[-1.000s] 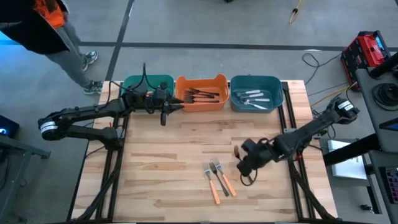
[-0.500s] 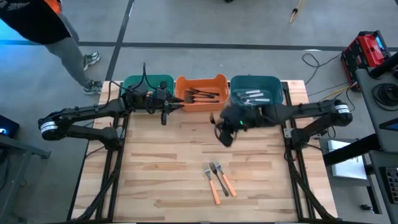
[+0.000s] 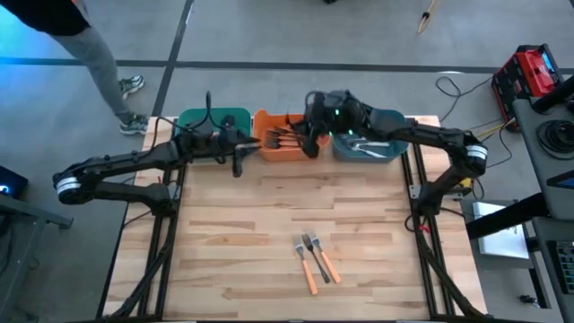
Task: Sort silverware by color (type)
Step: Put the black fork into the orange bin
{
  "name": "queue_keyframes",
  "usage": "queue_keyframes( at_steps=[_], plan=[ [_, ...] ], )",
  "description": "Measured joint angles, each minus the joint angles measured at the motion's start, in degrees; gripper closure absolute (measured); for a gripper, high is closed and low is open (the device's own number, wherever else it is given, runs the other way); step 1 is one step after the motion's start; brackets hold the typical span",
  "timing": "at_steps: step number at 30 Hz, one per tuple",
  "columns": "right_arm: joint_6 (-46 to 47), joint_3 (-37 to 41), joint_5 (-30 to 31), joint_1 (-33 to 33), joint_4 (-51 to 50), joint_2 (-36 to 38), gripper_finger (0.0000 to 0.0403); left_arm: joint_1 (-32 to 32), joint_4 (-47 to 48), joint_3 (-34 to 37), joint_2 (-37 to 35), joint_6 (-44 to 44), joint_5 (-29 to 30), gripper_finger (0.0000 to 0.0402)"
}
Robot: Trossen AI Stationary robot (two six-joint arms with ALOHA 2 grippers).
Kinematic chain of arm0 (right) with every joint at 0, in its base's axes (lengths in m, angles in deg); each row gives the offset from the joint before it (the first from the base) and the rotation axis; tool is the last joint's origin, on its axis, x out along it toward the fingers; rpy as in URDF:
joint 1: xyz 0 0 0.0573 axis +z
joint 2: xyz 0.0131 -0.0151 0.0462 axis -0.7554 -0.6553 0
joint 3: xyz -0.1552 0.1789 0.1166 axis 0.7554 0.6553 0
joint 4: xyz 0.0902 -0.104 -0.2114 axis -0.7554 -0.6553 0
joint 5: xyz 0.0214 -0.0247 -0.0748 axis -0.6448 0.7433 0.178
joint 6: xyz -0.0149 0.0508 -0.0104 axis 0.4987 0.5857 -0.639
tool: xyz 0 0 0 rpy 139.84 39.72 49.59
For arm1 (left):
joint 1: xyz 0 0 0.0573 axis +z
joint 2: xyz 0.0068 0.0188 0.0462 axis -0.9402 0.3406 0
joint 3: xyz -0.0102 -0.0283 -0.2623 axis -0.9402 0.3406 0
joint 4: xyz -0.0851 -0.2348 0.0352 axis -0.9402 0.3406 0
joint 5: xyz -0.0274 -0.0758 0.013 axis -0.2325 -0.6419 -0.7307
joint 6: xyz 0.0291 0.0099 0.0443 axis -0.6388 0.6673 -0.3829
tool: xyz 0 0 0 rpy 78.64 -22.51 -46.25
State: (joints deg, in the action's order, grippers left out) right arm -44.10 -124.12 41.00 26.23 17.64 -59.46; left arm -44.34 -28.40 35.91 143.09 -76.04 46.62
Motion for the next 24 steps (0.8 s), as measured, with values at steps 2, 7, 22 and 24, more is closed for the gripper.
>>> queue_keyframes(
  at_steps=[2, 7, 22, 24],
  plan=[
    [-1.5, -0.5, -3.0, -2.4, 3.6, -1.7, 0.0394, 0.6, 0.7, 0.0, -1.2, -1.8, 1.3, 0.0324],
    [-4.3, -3.3, -9.5, -6.6, 10.4, -7.0, 0.0394, 3.2, 0.7, 0.0, -4.4, -5.4, 1.3, 0.0324],
    [-9.7, -17.8, -19.0, -13.0, 11.2, -20.8, 0.0394, 16.0, 0.1, 0.0, -4.6, -9.1, 1.2, 0.0324],
    [-9.1, -19.3, -20.7, -13.5, 11.2, -21.6, 0.0394, 18.2, -1.0, 0.0, -4.0, -9.5, 1.2, 0.0324]
  ],
)
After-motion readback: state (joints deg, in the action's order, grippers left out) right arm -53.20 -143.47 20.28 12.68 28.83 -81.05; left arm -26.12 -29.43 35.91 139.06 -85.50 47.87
